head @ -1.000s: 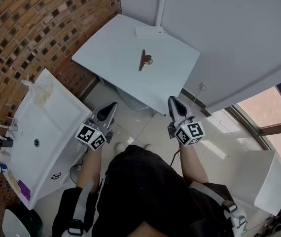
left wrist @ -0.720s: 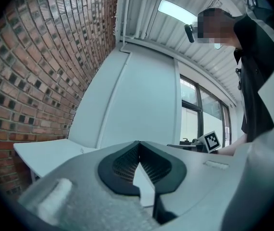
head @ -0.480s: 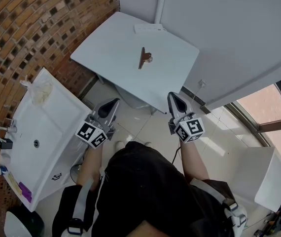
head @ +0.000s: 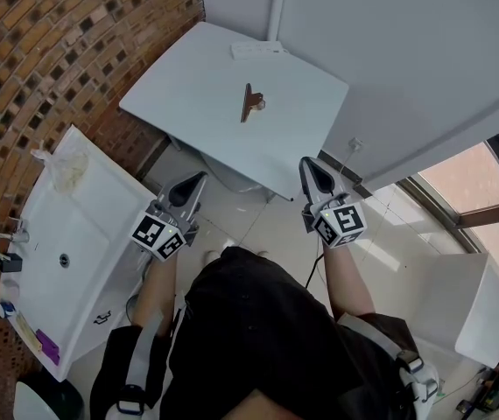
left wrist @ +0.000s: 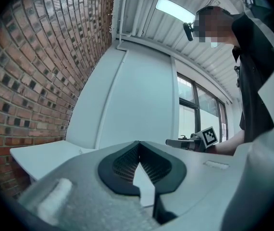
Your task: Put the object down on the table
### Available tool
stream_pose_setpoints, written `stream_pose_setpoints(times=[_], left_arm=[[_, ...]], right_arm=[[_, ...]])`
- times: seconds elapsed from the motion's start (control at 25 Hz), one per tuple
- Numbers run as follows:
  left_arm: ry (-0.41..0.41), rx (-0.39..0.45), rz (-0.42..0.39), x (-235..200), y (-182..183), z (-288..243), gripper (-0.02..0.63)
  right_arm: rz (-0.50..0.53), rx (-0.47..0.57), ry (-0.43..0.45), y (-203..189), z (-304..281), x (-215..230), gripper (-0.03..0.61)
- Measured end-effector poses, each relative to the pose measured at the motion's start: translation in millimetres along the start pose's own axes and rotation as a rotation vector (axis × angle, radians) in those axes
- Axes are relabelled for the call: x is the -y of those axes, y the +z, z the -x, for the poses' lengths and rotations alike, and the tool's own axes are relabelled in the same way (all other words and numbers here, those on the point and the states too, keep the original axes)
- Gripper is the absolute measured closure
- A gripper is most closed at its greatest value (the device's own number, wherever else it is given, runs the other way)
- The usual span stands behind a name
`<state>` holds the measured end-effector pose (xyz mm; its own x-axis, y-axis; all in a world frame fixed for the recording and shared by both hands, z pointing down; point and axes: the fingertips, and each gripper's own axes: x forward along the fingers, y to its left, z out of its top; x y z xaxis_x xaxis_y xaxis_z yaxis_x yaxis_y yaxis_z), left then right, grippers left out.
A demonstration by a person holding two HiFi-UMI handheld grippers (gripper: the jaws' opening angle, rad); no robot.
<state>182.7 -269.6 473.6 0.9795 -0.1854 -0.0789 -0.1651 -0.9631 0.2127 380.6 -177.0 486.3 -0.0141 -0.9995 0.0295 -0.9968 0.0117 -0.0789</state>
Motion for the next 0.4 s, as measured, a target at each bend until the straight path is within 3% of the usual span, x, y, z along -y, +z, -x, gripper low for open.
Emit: stream_pose_setpoints(times=[0.4], left_arm=[[-0.017,0.012,-0.033,-4.1,6.4,-3.3,0.614]], right_arm=[[0.008,0.006,0.004,5.0,-7.9,-6.0,0.580]])
